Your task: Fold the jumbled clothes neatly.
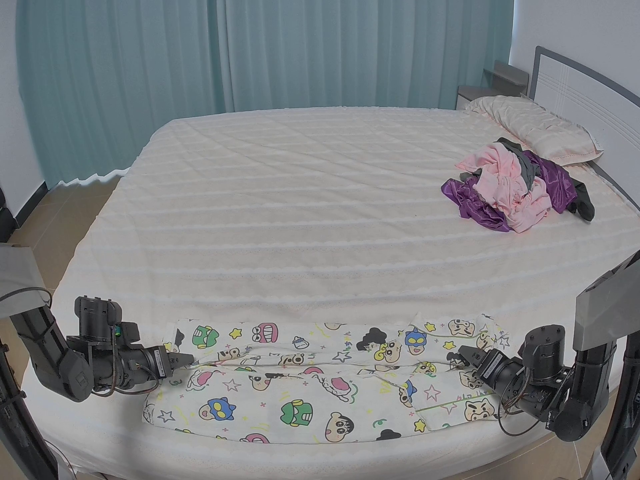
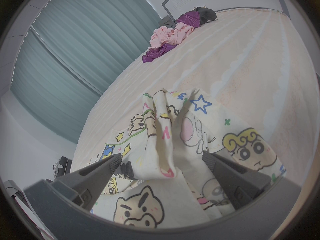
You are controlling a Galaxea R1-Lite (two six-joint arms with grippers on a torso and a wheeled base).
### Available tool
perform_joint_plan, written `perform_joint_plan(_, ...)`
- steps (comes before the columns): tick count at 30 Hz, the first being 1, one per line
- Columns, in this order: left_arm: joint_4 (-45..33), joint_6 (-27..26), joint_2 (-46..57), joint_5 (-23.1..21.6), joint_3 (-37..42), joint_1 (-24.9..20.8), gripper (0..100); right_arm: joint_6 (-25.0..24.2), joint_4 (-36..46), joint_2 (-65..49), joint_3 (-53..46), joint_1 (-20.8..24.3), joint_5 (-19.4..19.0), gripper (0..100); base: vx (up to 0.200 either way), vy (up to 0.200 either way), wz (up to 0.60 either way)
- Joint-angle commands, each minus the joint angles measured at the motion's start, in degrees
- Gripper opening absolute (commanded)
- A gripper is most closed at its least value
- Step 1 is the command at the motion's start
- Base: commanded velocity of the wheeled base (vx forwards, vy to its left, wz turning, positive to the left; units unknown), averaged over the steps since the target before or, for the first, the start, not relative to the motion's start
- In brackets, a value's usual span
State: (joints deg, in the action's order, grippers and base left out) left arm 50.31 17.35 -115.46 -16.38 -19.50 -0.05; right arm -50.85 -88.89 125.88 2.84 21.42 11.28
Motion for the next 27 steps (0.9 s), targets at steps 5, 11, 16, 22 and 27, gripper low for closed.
perform_joint_plan(5, 0.31, 0.23, 3.22, -1.72, 0.61, 2.42, 0, 0.22, -1.02, -3.1, -0.03, -1.47, 0.41, 100, 0.0, 0.0, 0.0)
perform_joint_plan(11, 0.49, 0.14, 2.87, -1.81, 0.61, 2.33, 0, 0.49, -1.02, -4.06, -0.12, -1.64, 0.41, 100, 0.0, 0.0, 0.0)
perform_joint_plan(16, 0.84, 0.14, 2.34, -1.81, 0.17, 2.51, 0, 1.72, -1.02, -6.44, -0.2, -2.87, 0.5, 100, 0.0, 0.0, 0.0)
perform_joint_plan(22, 0.31, 0.14, 4.89, -1.9, 0.52, 4.71, 0, 2.51, -1.02, -8.9, -0.12, -4.81, 0.41, 100, 0.0, 0.0, 0.0)
perform_joint_plan(27, 0.23, 0.23, 7.79, -4.89, 1.14, 9.37, 0, 2.51, -1.02, -8.9, -0.03, -4.9, 0.41, 100, 0.0, 0.0, 0.0)
